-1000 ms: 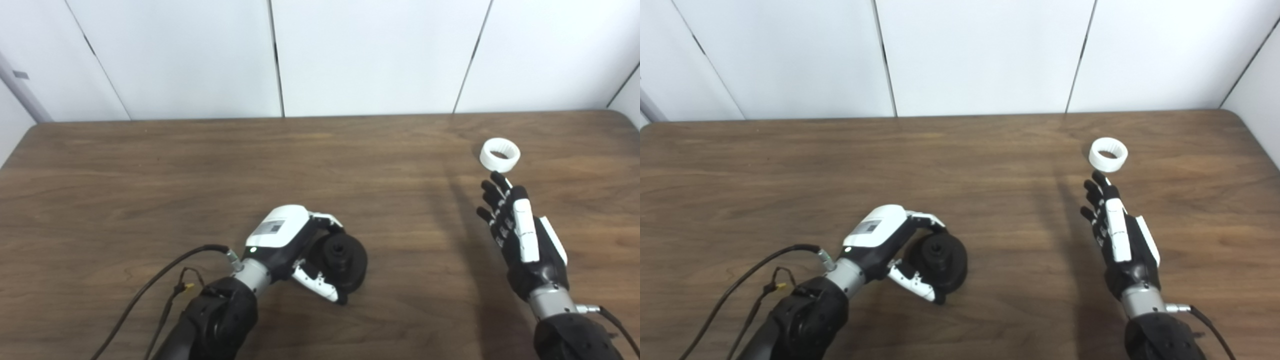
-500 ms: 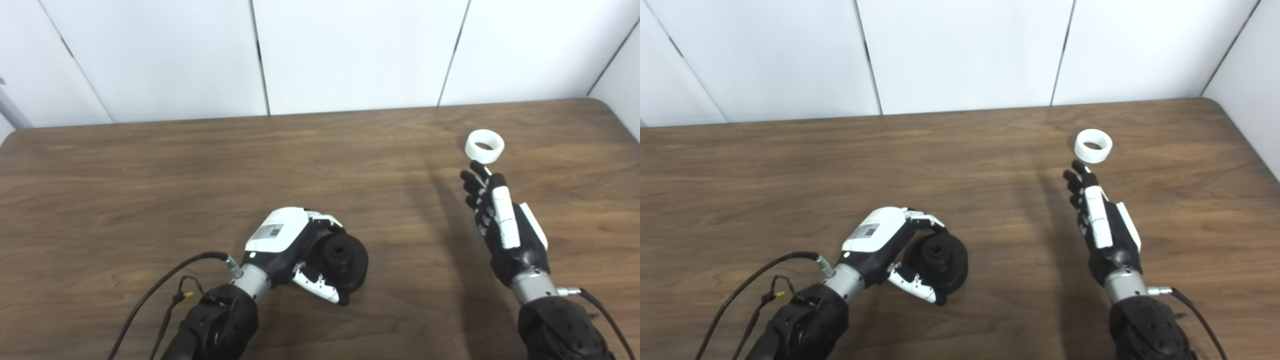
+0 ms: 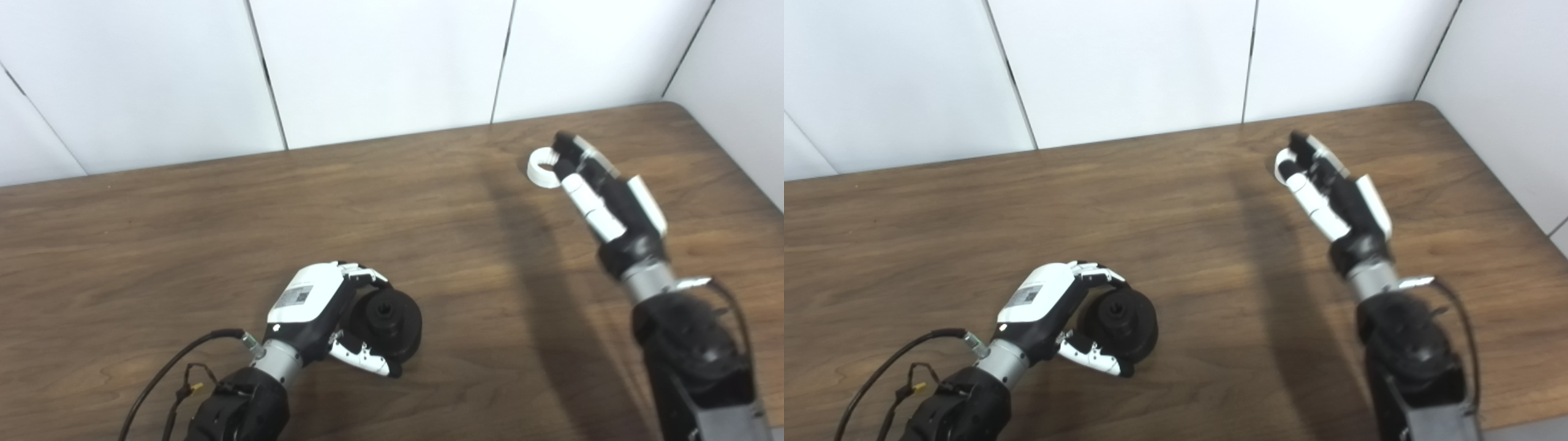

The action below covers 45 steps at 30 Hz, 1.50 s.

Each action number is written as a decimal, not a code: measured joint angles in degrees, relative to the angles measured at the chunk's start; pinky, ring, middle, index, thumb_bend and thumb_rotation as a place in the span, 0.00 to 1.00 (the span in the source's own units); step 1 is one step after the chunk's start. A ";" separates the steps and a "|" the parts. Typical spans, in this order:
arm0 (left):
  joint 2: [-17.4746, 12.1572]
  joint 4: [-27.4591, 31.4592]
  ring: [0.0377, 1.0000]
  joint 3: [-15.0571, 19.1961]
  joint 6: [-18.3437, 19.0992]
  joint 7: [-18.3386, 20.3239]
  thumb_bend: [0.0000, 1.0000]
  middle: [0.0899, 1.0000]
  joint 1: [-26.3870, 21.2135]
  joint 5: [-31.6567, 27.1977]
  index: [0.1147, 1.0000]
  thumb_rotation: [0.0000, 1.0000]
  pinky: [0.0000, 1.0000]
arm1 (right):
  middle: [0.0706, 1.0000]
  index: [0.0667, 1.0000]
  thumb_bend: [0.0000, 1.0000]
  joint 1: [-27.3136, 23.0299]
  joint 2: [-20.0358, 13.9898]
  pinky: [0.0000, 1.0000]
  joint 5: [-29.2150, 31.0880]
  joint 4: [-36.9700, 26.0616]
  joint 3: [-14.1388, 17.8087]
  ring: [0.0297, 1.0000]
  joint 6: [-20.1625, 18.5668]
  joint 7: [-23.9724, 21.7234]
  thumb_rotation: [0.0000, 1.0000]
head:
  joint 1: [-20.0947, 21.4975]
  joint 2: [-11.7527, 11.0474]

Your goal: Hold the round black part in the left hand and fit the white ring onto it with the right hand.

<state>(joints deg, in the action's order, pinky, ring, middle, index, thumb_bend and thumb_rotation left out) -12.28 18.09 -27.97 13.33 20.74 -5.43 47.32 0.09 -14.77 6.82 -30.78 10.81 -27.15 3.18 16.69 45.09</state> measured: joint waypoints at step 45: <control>0.11 -2.14 0.86 2.21 -2.80 -1.72 0.52 0.76 1.16 -2.64 0.42 0.05 0.89 | 0.94 0.83 1.00 -28.36 -20.12 0.94 -44.34 39.78 -18.16 0.98 -0.01 -30.17 0.28 | 10.38 -5.10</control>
<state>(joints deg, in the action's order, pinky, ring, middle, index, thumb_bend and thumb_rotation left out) -12.17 15.94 -25.77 10.53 19.02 -4.27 44.68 -28.27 -34.89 -37.52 9.00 -7.35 -27.16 -26.99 27.07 39.99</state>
